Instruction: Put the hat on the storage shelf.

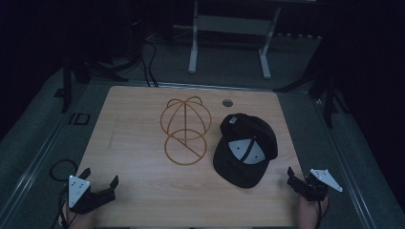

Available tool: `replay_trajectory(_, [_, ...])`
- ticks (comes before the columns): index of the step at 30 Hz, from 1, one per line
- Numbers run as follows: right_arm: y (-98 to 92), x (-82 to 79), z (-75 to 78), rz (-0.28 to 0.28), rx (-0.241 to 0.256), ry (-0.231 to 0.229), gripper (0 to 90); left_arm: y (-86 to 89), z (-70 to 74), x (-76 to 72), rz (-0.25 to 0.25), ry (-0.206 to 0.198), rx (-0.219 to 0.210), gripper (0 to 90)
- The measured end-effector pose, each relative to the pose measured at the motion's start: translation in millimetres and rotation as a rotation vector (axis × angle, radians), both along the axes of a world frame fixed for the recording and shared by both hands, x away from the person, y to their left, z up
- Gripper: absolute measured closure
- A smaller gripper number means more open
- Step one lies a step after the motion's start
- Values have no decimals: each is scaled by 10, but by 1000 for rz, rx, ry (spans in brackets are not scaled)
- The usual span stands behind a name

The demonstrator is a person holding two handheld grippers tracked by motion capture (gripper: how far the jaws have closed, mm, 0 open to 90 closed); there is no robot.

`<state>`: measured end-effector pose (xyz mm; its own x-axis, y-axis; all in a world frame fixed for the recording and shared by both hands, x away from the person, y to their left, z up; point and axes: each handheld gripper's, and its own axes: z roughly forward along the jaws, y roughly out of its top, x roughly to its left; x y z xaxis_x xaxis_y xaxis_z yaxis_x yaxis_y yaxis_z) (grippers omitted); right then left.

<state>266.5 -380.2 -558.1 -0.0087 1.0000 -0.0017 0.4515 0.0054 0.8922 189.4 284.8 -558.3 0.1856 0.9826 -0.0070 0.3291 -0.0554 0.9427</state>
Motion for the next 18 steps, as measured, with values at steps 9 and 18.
replay_trajectory(9, [20, -25, 290, 16, 30, -44, 141, -119, 14, 5, -56, 2, -5, 17])
replay_trajectory(18, [406, -33, 938, 174, 53, -76, 120, -352, 48, -27, -164, -11, -43, 17])
